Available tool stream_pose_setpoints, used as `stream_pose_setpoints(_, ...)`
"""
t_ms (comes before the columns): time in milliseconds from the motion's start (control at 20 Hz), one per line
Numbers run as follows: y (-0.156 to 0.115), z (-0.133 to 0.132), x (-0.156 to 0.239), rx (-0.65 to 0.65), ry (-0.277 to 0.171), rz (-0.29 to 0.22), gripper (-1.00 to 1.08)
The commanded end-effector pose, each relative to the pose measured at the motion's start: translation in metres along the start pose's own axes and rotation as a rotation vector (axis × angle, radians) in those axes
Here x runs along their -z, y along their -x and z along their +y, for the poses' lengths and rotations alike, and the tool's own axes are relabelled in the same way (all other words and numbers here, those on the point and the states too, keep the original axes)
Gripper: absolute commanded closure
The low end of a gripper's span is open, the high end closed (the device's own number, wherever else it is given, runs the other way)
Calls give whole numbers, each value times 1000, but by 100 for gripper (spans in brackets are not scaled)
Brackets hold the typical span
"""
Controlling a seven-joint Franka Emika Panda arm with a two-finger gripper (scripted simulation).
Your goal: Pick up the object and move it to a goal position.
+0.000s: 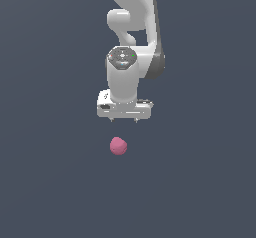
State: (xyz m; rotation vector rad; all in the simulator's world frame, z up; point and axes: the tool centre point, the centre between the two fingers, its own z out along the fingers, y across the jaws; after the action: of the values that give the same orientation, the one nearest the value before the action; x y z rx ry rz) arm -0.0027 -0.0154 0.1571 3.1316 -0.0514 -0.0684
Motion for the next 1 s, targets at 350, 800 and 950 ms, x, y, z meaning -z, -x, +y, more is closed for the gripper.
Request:
stream_pose_setpoints(350,4,-18,3,62,6,-5,-92)
stream_pose_setpoints(800,5,-23,4,82,8,-6,-92)
stream_pose_setpoints(950,3,-23,3,103,8,-5,-92)
